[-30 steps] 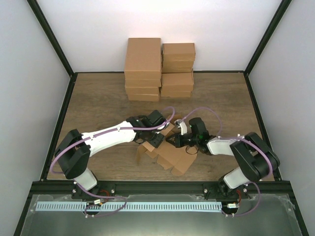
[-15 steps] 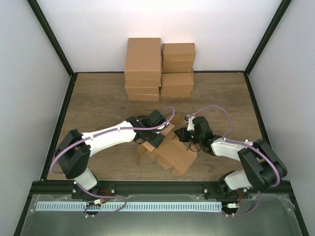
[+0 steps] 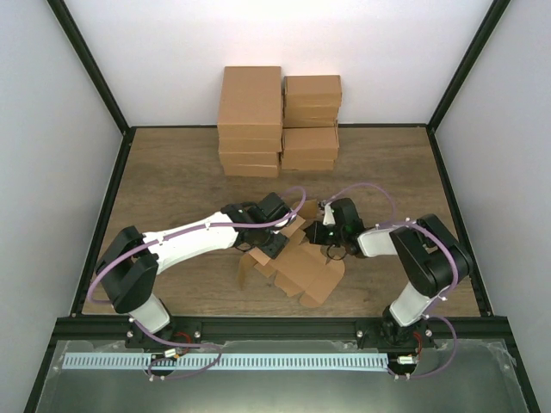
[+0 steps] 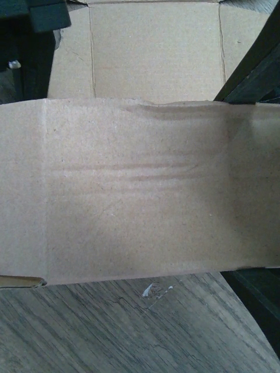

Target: Fold the paper box

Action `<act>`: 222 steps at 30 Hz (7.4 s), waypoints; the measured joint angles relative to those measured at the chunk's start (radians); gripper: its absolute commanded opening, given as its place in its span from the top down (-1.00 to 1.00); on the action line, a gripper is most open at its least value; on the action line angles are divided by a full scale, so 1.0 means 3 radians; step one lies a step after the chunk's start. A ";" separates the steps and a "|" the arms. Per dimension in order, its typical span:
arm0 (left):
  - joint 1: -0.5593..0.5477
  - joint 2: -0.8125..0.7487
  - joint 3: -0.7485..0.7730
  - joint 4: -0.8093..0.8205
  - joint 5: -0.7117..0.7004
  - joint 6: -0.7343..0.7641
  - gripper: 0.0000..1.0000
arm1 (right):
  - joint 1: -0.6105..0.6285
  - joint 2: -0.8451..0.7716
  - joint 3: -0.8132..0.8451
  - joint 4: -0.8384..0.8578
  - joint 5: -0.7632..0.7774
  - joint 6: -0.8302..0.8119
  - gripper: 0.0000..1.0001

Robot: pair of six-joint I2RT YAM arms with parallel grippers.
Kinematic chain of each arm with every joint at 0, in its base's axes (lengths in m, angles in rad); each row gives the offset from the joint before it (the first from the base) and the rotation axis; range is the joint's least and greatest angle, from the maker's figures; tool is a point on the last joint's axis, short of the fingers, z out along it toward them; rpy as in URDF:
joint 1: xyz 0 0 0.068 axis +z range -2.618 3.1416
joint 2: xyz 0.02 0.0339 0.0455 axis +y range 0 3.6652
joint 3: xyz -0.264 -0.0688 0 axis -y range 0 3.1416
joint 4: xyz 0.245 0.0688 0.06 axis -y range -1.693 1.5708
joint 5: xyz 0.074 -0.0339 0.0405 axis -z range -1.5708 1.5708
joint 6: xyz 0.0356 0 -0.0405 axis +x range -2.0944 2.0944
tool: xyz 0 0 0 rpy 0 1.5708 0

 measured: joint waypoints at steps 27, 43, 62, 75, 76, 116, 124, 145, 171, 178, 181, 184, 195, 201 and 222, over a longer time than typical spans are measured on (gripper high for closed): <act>-0.0006 0.0000 -0.0019 0.0023 0.0008 -0.0001 -0.23 | 0.0173 -0.0126 -0.0286 0.0430 -0.1073 -0.0207 0.99; -0.0006 0.0000 -0.0019 0.0024 0.0008 -0.0011 -0.23 | 0.0175 -0.0660 -0.0324 0.0234 -0.0657 -0.0214 0.99; -0.0006 0.0000 -0.0025 0.0034 0.0008 -0.0013 -0.23 | 0.0081 -0.1066 -0.0394 -0.0107 0.0165 -0.0116 0.97; -0.0006 0.0000 -0.0038 0.0050 0.0008 -0.0028 -0.23 | 0.0080 -0.0182 -0.0041 -0.0094 0.0243 -0.0046 0.99; -0.0006 0.0000 -0.0038 0.0051 0.0008 -0.0034 -0.23 | 0.0080 -0.0137 -0.0023 -0.0081 0.0245 -0.0045 0.99; -0.0009 0.0000 -0.0039 0.0056 0.0025 -0.0064 -0.23 | 0.0179 -0.0352 -0.0336 0.0225 -0.0757 -0.0144 0.98; -0.0009 0.0000 -0.0041 0.0061 0.0027 -0.0065 -0.23 | 0.0178 -0.0558 -0.0299 0.0025 -0.0439 -0.0145 0.97; -0.0009 0.0000 -0.0045 0.0072 0.0098 -0.0064 -0.23 | 0.0173 -0.0923 0.0282 -0.0615 0.0270 -0.0422 0.81; -0.0009 0.0000 -0.0045 0.0056 0.0098 -0.0064 -0.23 | 0.0249 -0.0682 0.0462 -0.1195 -0.0557 -0.0661 0.81; -0.0014 0.0000 -0.0045 0.0041 0.0097 -0.0064 -0.23 | 0.0253 -0.0793 0.0458 -0.1240 -0.0445 -0.0642 0.81; -0.0015 0.0000 -0.0045 0.0045 0.0095 -0.0064 -0.23 | 0.0233 -0.0946 0.0429 -0.1214 -0.0258 -0.0629 0.83; -0.0015 0.0000 -0.0045 0.0045 0.0094 -0.0062 -0.23 | 0.0184 -0.1141 0.0308 -0.1139 -0.0056 -0.0590 0.82; -0.0015 0.0000 -0.0045 0.0042 0.0083 -0.0060 -0.23 | 0.0086 -0.1952 -0.0174 -0.0605 0.0579 -0.0800 -0.38; -0.0015 0.0000 -0.0045 0.0031 0.0083 -0.0048 -0.23 | -0.0164 -0.1943 -0.0029 -0.0699 0.0388 -0.1202 -0.67; -0.0015 -0.0198 -0.0134 -0.0130 -0.0072 0.0067 -0.23 | -0.0276 -0.1050 0.0465 -0.0879 -0.0276 -0.2083 -0.73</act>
